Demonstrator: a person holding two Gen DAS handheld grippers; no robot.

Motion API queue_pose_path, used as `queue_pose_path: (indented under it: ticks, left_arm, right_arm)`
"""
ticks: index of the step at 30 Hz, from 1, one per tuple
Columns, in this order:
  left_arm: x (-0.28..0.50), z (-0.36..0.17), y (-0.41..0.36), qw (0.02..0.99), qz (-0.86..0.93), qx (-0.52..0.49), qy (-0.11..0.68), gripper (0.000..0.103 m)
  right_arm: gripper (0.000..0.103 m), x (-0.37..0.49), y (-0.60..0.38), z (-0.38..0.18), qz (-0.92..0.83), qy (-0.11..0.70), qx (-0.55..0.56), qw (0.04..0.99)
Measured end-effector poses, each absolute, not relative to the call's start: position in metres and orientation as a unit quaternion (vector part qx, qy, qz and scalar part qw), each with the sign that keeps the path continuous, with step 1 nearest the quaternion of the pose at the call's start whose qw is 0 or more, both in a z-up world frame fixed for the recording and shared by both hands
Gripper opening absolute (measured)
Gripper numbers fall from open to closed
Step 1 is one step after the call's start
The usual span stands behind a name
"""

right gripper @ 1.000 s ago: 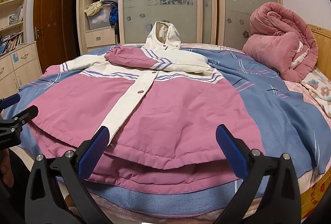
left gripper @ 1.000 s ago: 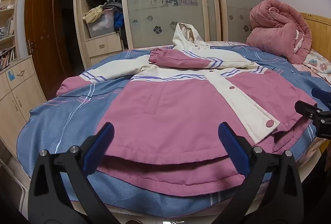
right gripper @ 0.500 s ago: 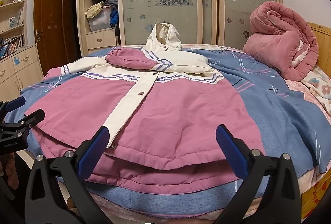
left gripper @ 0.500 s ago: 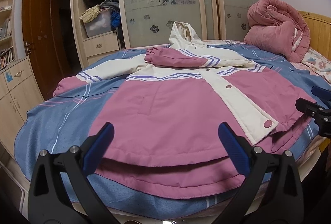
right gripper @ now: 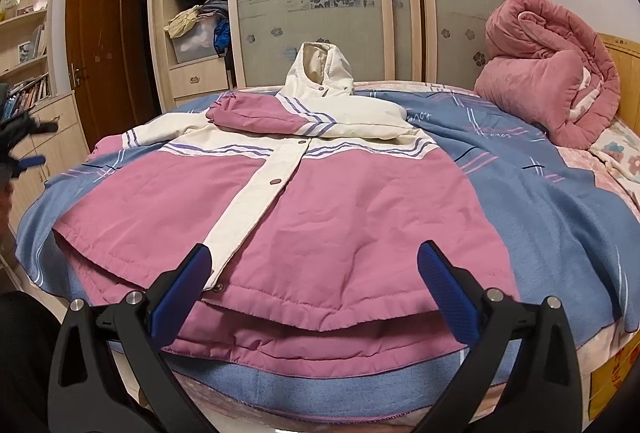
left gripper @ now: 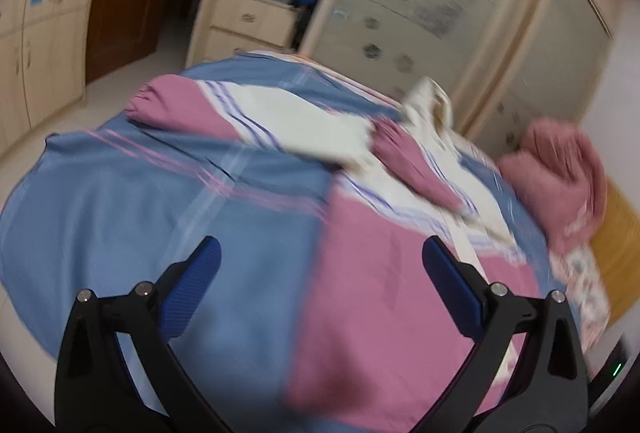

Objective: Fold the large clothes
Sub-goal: 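Reach the left tool to the other pink sleeve cuff and grasp it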

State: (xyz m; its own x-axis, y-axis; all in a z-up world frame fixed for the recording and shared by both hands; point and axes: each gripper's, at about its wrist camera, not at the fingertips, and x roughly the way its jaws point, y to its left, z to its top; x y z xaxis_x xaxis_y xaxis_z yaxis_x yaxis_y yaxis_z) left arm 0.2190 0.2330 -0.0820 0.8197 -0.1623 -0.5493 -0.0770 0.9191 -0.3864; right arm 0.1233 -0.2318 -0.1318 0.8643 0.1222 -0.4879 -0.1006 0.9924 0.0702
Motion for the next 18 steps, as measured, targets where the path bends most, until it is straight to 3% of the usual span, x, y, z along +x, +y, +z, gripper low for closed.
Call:
queue_pose_path:
  ticks: [3, 8, 12, 15, 18]
  left_arm:
    - [0.278, -0.096, 0.321, 0.896, -0.004, -0.287, 0.339, 0.101]
    - [0.337, -0.136, 0.428, 0.846, 0.023, -0.442, 0.298, 0.101]
    - [0.37, -0.165, 0.463, 0.805, 0.015, -0.538, 0.248, 0.099]
    - [0.4, -0.171, 0.466, 0.822, 0.042, -0.506, 0.257, 0.099]
    - [0.425, -0.199, 0.47, 0.789, 0.04, -0.548, 0.273, 0.099]
  right_arm:
    - [0.102, 0.127, -0.229, -0.135, 0.063, 0.261, 0.019, 0.963]
    - [0.102, 0.136, -0.223, -0.138, 0.065, 0.268, 0.013, 0.961]
    - [0.102, 0.144, -0.217, -0.143, 0.064, 0.277, 0.007, 0.959]
    - [0.102, 0.149, -0.214, -0.146, 0.067, 0.285, 0.006, 0.956]
    - [0.102, 0.152, -0.21, -0.149, 0.068, 0.289, -0.002, 0.955]
